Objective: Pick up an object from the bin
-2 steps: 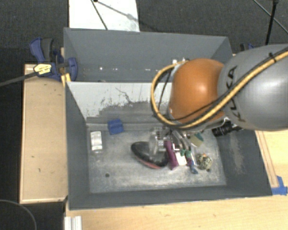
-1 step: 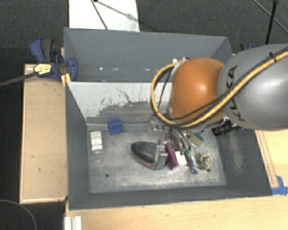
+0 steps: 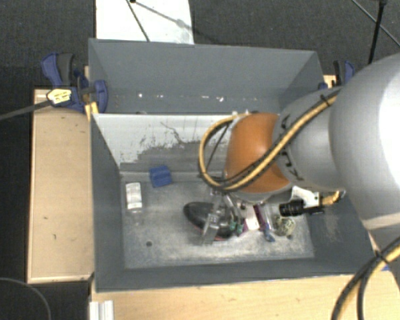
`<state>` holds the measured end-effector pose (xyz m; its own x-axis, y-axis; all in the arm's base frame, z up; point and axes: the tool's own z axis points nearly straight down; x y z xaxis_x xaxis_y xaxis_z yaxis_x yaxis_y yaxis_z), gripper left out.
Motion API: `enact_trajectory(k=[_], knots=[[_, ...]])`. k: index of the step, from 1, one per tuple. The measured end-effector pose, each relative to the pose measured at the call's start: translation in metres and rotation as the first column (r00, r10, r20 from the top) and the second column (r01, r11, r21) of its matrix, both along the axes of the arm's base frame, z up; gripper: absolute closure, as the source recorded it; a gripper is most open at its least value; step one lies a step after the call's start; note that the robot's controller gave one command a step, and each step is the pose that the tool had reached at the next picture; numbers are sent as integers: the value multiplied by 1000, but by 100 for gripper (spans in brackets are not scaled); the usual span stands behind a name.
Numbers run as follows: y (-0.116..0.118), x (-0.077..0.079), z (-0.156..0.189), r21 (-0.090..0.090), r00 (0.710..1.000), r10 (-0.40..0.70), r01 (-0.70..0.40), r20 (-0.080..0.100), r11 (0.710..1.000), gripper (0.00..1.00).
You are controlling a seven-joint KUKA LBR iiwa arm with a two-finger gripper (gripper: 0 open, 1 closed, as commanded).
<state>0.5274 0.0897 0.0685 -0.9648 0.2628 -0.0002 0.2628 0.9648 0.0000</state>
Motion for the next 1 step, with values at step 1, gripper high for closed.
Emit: enact_trajectory(k=[1], knots=[[1,3,5,3,1000,-2,2,10,1000,100]])
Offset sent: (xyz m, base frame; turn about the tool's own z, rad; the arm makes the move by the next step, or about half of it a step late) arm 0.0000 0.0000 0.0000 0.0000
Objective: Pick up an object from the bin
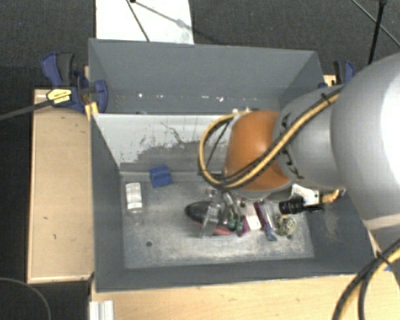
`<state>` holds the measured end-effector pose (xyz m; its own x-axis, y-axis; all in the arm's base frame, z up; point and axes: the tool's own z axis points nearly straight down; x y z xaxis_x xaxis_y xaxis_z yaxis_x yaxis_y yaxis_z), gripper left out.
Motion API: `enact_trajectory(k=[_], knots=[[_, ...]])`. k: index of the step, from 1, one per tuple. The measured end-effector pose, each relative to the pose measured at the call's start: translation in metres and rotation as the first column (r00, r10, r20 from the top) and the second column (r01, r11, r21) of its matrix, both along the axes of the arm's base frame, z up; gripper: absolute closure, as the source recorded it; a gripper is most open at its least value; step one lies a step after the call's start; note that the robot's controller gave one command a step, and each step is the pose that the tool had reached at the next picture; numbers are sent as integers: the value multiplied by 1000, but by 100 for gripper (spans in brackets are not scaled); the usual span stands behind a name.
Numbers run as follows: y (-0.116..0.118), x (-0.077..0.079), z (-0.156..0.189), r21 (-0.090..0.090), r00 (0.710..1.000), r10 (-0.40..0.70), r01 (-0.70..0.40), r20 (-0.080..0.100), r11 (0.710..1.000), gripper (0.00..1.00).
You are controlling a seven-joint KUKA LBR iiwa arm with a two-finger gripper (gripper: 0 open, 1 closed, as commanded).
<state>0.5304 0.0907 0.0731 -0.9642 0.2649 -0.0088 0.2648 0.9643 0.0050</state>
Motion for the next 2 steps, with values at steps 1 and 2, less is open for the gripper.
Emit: enact_trajectory(k=[1,2], knots=[[-1,-5,98,-1,999,-41,41,-2,999,100],[14,-2,236,0,999,-35,35,1,999,100]])
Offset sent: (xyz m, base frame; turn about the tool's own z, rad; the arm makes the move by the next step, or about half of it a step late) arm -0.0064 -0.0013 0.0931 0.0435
